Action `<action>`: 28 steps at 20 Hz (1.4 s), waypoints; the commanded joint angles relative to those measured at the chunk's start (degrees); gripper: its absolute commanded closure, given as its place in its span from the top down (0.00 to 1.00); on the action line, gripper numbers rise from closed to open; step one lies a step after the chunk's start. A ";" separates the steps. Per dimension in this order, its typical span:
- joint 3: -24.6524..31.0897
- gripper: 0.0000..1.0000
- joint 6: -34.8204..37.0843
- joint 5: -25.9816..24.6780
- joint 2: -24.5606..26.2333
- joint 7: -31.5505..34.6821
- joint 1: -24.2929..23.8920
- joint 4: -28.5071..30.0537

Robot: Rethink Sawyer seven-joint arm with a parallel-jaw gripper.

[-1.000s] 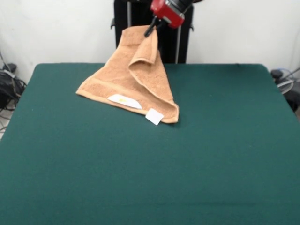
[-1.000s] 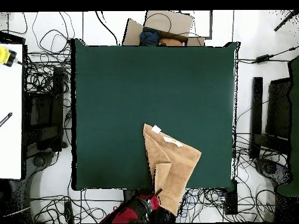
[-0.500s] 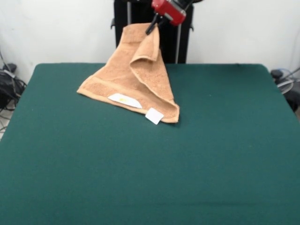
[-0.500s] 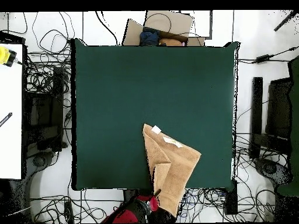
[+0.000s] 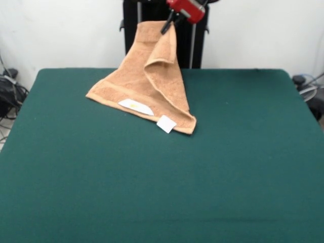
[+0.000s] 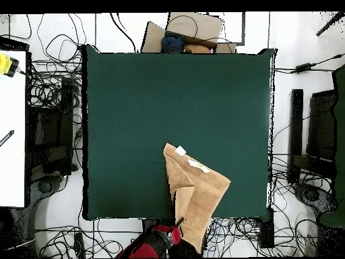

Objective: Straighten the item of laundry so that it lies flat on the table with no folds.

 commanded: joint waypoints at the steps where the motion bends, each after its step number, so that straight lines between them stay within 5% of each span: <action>1: 3.92 0.00 -5.24 -0.39 2.31 10.70 -2.32 -2.03; 28: 4.50 0.00 -14.25 4.39 9.66 13.81 -2.37 -0.88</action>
